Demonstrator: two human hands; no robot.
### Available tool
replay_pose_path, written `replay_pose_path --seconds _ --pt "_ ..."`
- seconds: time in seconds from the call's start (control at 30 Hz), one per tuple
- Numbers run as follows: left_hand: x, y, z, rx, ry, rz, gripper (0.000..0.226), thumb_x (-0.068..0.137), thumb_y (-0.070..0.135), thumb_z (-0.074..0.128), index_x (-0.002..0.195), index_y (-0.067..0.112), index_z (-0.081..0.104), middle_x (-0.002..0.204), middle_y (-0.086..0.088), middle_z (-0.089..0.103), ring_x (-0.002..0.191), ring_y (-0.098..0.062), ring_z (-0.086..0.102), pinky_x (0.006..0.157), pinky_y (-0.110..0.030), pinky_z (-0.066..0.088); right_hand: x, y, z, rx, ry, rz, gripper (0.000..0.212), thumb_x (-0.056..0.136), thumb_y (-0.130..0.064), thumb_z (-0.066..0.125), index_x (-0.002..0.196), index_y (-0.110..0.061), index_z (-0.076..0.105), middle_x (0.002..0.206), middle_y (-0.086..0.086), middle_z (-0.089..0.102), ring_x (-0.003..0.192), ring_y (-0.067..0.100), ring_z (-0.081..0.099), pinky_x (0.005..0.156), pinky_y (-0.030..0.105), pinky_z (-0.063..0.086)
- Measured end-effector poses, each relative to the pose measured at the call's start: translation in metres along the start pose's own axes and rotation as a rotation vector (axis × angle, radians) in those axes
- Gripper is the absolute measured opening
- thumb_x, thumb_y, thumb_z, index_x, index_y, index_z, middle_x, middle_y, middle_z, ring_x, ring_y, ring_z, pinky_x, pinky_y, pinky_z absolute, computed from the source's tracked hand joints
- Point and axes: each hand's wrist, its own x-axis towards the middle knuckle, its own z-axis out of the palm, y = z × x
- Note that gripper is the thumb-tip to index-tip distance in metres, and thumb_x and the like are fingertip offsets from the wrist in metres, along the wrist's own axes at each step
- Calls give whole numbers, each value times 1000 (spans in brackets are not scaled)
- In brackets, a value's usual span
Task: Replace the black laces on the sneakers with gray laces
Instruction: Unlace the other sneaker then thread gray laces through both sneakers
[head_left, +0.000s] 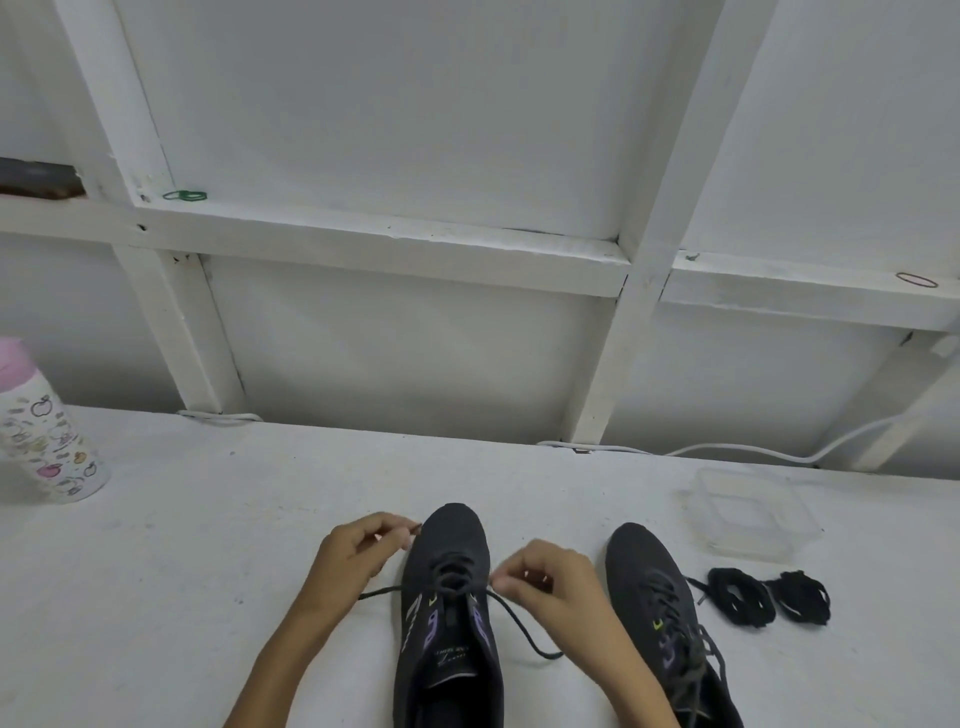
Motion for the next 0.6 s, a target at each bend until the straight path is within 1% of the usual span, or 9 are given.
replay_pose_path --seconds 0.07,0.1,0.17,0.27,0.37,0.47,0.53,0.6 --pt "-16 -1 1 -11 -60 -35 10 88 19 70 82 22 77 87 1 74 73 -12 60 70 -16 46 -8 7 1 -50 -17 13 27 86 -17 70 67 -36 68 80 -17 67 69 2 58 66 13 44" --pt "-22 -2 1 -9 -85 -49 11 88 17 68 83 19 77 85 1 74 75 -11 61 71 -13 46 -11 9 2 -68 -25 15 28 87 -18 70 67 -37 65 77 -19 65 66 2 57 64 13 42" --pt "-30 -4 -1 23 -116 -70 10 88 19 68 86 18 78 78 3 71 69 -10 54 67 -12 43 -13 11 4 -98 -31 16 28 88 -18 68 68 -37 63 74 -20 63 64 0 54 63 12 40" --pt "-38 -6 -7 48 -92 -89 8 86 20 70 85 20 78 68 6 65 63 -12 41 60 -16 36 -12 11 5 -152 -42 5 27 88 -18 66 70 -36 63 76 -9 62 70 0 53 66 12 41" --pt "-42 -3 -9 66 -73 -71 9 84 17 73 82 23 79 68 5 67 58 -9 37 59 -17 34 -10 11 6 -202 -54 -21 28 89 -16 65 70 -36 62 78 -7 60 74 -1 53 67 12 41" --pt "-46 0 -9 89 -47 -46 12 81 14 75 77 25 79 61 5 62 50 -4 31 54 -16 30 -8 9 7 -263 -77 -60 21 89 -15 63 73 -29 65 77 -8 56 76 -3 52 67 12 39" --pt "-48 3 -8 100 -47 -38 13 80 13 76 75 25 79 57 5 60 48 -3 30 53 -13 29 -6 9 7 -304 -92 -95 14 88 -15 61 78 -21 69 75 -8 53 77 -4 52 66 12 37" --pt "-49 5 -6 98 -49 -34 13 80 11 76 74 23 79 55 6 59 47 -3 31 52 -10 30 -5 8 8 -325 -96 -112 12 88 -17 61 82 -17 71 74 -8 51 76 -3 51 65 13 36"
